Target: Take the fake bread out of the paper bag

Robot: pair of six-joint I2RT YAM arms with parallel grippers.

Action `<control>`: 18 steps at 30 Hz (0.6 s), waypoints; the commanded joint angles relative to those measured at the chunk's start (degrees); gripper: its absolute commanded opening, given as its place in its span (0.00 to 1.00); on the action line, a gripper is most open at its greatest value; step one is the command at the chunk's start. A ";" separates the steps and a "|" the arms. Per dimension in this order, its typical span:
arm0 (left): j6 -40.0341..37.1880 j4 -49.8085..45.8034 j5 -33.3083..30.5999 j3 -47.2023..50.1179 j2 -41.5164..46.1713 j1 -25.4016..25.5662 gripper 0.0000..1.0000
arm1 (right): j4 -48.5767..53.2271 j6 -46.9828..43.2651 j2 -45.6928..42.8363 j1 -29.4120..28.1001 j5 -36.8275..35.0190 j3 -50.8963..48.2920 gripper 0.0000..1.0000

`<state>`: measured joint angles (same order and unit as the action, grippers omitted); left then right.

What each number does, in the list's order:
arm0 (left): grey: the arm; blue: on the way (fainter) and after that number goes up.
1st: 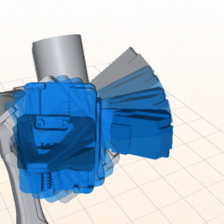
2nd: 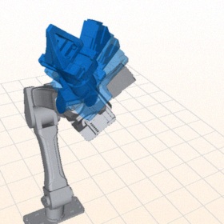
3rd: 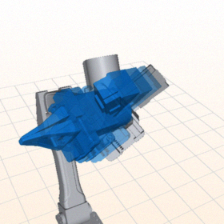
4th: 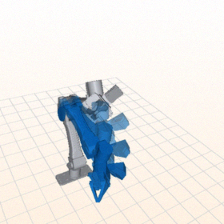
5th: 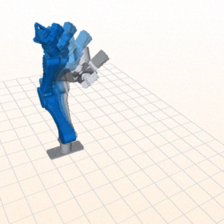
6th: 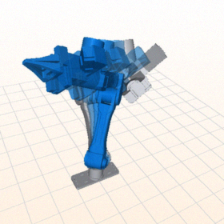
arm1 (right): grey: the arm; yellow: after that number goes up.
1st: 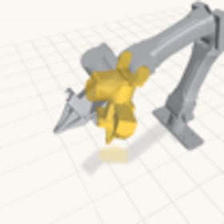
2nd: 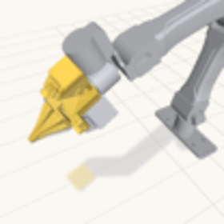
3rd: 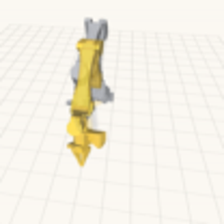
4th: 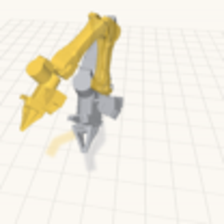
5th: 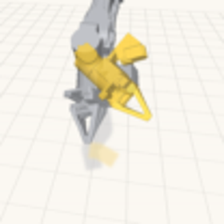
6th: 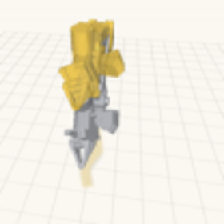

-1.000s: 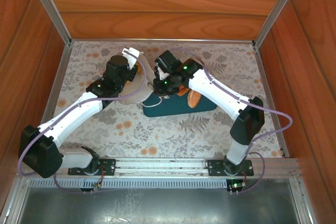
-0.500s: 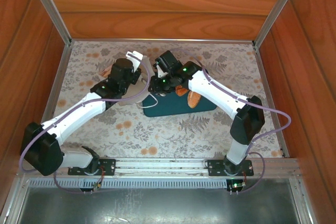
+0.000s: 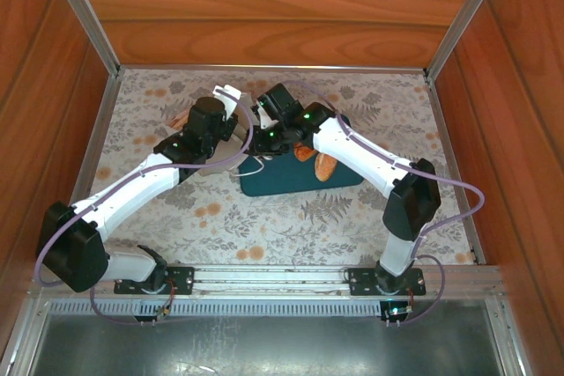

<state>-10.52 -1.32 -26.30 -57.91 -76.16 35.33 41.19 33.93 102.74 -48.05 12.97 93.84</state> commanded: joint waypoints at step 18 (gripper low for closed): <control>0.02 -0.52 0.71 -2.22 -1.00 0.30 0.00 | 0.58 -0.70 3.74 -0.55 -2.86 6.22 0.51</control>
<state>-10.59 -1.56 -26.17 -58.48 -76.62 35.33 41.67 33.93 105.89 -48.05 10.98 97.62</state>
